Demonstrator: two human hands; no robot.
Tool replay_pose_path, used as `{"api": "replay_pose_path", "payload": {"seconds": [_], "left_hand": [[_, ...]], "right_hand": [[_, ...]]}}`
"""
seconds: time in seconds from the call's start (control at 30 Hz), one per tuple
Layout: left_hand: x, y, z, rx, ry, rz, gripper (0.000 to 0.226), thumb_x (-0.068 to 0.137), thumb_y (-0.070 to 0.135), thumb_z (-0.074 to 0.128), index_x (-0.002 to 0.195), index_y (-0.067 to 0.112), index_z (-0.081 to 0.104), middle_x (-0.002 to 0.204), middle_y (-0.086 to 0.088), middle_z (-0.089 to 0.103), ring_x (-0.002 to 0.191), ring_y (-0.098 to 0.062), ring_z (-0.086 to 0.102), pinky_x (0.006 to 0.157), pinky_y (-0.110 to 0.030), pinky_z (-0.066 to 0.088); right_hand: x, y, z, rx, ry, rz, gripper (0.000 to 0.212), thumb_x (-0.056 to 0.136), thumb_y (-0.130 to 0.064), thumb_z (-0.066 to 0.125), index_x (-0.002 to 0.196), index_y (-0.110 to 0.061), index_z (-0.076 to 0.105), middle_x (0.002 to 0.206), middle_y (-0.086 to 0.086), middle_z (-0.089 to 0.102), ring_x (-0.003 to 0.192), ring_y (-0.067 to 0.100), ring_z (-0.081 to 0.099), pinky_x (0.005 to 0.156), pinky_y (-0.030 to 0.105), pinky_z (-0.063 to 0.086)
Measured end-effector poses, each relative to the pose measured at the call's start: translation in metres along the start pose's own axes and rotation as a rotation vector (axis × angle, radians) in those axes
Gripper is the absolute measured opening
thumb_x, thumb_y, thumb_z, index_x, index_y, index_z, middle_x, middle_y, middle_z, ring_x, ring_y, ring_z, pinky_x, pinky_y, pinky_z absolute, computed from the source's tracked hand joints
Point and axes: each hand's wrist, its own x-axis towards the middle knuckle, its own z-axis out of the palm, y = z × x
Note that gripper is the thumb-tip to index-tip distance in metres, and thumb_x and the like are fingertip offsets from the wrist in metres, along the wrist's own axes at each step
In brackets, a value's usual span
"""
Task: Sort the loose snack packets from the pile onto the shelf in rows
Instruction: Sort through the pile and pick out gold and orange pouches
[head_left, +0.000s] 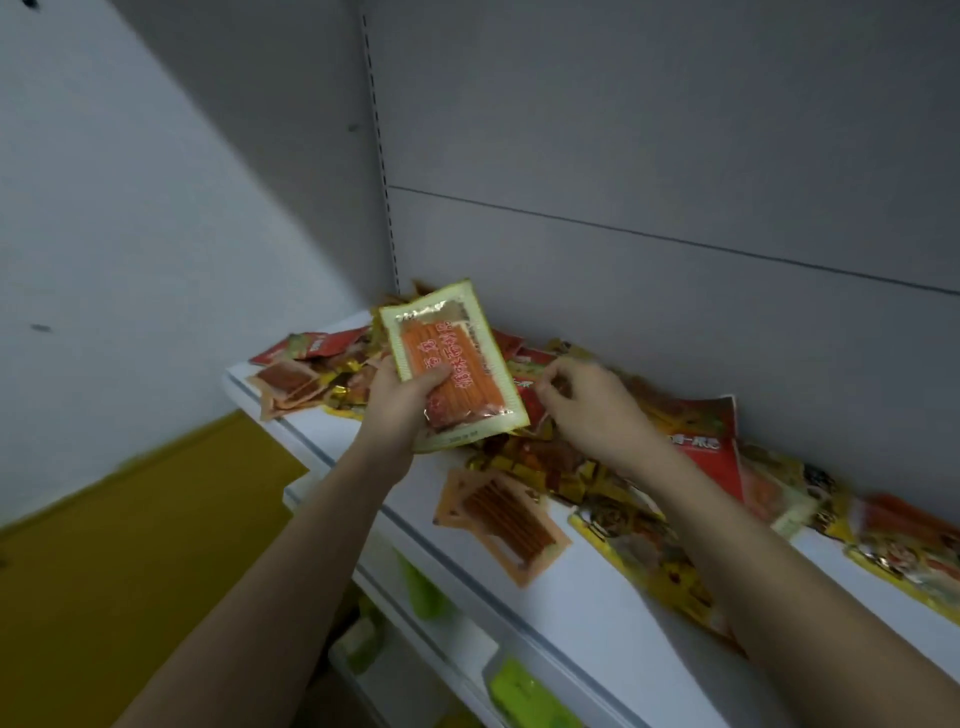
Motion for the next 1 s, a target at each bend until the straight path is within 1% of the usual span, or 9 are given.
{"api": "replay_pose_path", "payload": {"seconds": [0.1, 0.17, 0.3, 0.43, 0.57, 0.67, 0.83, 0.9, 1.0], "left_hand": [[0.031, -0.003, -0.02, 0.035, 0.001, -0.008, 0.038, 0.094, 0.011, 0.067, 0.129, 0.011, 0.053, 0.116, -0.011, 0.071, 0.1, -0.027, 0.072, 0.08, -0.04, 0.059], [0.051, -0.007, -0.031, 0.051, -0.008, 0.005, 0.038, 0.094, 0.009, 0.066, 0.129, 0.012, 0.051, 0.116, -0.011, 0.069, 0.099, -0.028, 0.071, 0.077, -0.04, 0.059], [0.086, -0.009, -0.05, 0.06, -0.034, -0.046, 0.028, 0.097, 0.008, 0.062, 0.121, 0.015, 0.05, 0.109, -0.009, 0.069, 0.09, -0.024, 0.071, 0.068, -0.035, 0.058], [0.119, -0.006, -0.066, 0.042, -0.056, -0.041, 0.028, 0.099, 0.006, 0.059, 0.124, 0.013, 0.05, 0.111, -0.01, 0.069, 0.092, -0.024, 0.071, 0.072, -0.037, 0.059], [0.143, -0.009, -0.075, 0.061, -0.119, -0.071, 0.035, 0.099, 0.01, 0.06, 0.132, 0.014, 0.051, 0.117, -0.008, 0.07, 0.103, -0.027, 0.071, 0.093, -0.05, 0.057], [0.153, -0.013, -0.077, 0.075, -0.189, -0.069, 0.04, 0.098, 0.012, 0.061, 0.137, 0.018, 0.05, 0.121, -0.006, 0.071, 0.105, -0.025, 0.072, 0.095, -0.052, 0.056], [0.155, -0.008, -0.079, 0.053, -0.267, -0.05, 0.036, 0.099, 0.012, 0.061, 0.134, 0.017, 0.051, 0.121, -0.005, 0.07, 0.105, -0.022, 0.072, 0.095, -0.048, 0.056], [0.15, -0.001, -0.082, 0.081, -0.268, -0.014, 0.029, 0.099, 0.013, 0.061, 0.126, 0.021, 0.054, 0.12, -0.003, 0.07, 0.104, -0.02, 0.071, 0.095, -0.046, 0.057], [0.137, 0.007, -0.086, 0.068, -0.271, 0.065, 0.03, 0.098, 0.013, 0.062, 0.127, 0.021, 0.056, 0.118, -0.002, 0.071, 0.103, -0.019, 0.072, 0.088, -0.041, 0.059]], "right_hand": [[0.024, -0.015, 0.036, -0.229, -0.087, -0.11, 0.021, 0.096, -0.021, 0.053, 0.111, -0.01, 0.062, 0.113, 0.007, 0.06, 0.107, 0.024, 0.054, 0.087, 0.035, 0.044], [0.036, -0.019, 0.054, -0.323, -0.142, -0.142, 0.035, 0.096, -0.026, 0.053, 0.128, -0.013, 0.056, 0.129, 0.007, 0.055, 0.121, 0.026, 0.048, 0.1, 0.04, 0.042], [0.048, -0.02, 0.071, -0.479, -0.274, -0.041, 0.057, 0.097, -0.044, 0.05, 0.149, -0.021, 0.039, 0.151, 0.001, 0.039, 0.137, 0.025, 0.034, 0.109, 0.045, 0.036], [0.049, -0.023, 0.071, -0.543, -0.297, 0.043, 0.057, 0.095, -0.05, 0.051, 0.147, -0.032, 0.038, 0.151, -0.007, 0.037, 0.138, 0.02, 0.031, 0.109, 0.049, 0.032], [0.047, -0.03, 0.067, -0.559, -0.304, 0.176, 0.06, 0.094, -0.056, 0.052, 0.147, -0.032, 0.039, 0.149, -0.007, 0.039, 0.138, 0.021, 0.031, 0.111, 0.051, 0.03], [0.045, -0.035, 0.064, -0.594, -0.321, 0.275, 0.063, 0.093, -0.062, 0.048, 0.147, -0.03, 0.04, 0.15, -0.005, 0.037, 0.14, 0.023, 0.03, 0.112, 0.052, 0.029], [0.037, -0.05, 0.061, -0.648, -0.336, 0.416, 0.059, 0.096, -0.048, 0.051, 0.149, -0.023, 0.039, 0.152, 0.001, 0.035, 0.142, 0.028, 0.029, 0.115, 0.052, 0.027], [0.033, -0.057, 0.066, -0.664, -0.258, 0.418, 0.058, 0.096, -0.045, 0.054, 0.147, -0.02, 0.041, 0.15, 0.003, 0.037, 0.141, 0.029, 0.03, 0.115, 0.051, 0.028], [0.029, -0.068, 0.082, -0.677, -0.084, 0.24, 0.045, 0.094, -0.038, 0.06, 0.135, -0.021, 0.053, 0.136, 0.003, 0.047, 0.129, 0.026, 0.038, 0.105, 0.045, 0.036]]}}
